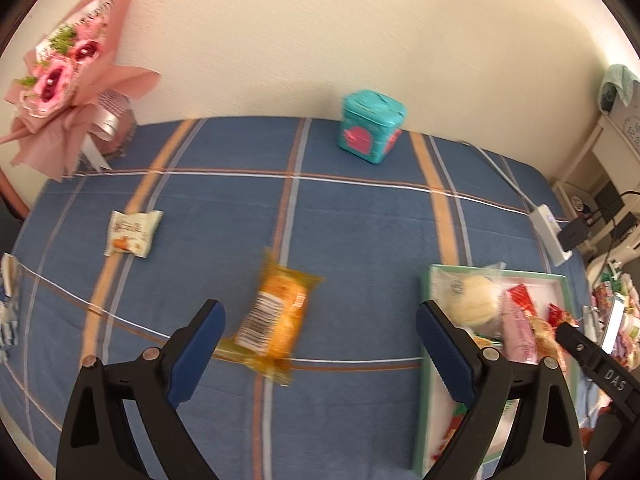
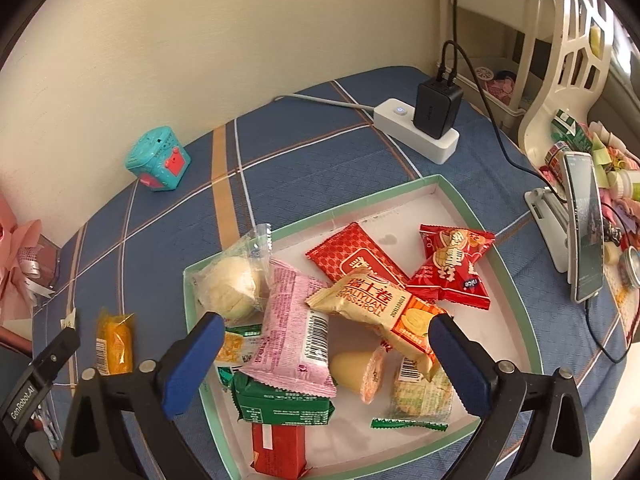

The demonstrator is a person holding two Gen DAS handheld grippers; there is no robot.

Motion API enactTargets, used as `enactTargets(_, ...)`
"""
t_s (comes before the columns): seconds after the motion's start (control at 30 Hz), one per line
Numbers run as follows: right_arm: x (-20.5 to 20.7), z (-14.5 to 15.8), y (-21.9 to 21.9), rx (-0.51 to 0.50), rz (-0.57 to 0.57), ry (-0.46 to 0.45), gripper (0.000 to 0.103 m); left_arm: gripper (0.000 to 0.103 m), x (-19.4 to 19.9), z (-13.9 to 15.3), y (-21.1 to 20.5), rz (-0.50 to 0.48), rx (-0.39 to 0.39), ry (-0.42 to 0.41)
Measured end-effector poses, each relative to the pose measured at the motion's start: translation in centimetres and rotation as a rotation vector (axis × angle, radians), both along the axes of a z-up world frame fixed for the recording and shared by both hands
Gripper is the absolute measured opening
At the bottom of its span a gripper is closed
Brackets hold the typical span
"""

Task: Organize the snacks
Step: 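Move both open tools back toward the orange cake pack and white biscuit packet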

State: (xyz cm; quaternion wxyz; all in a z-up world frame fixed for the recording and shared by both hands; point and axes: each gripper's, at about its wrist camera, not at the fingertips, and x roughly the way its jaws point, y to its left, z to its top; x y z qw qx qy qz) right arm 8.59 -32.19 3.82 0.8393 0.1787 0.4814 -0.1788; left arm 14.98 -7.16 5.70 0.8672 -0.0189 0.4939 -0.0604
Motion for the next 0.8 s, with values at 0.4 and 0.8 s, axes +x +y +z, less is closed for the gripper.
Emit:
enactTargets(0.4, 1.4, 0.0, 5.6, -0.017, 0.142, -0.002, 0.103, 0.097, -0.4, 0.0, 4.7, 0.055, 0.148, -0.016)
enactTargets(0.8, 2.7, -1.1, 14.6, -0.038, 0.363, 0.039, 0.103, 0.097, -1.2, -0.2, 9.5, 0.143, 0.175, 0.002)
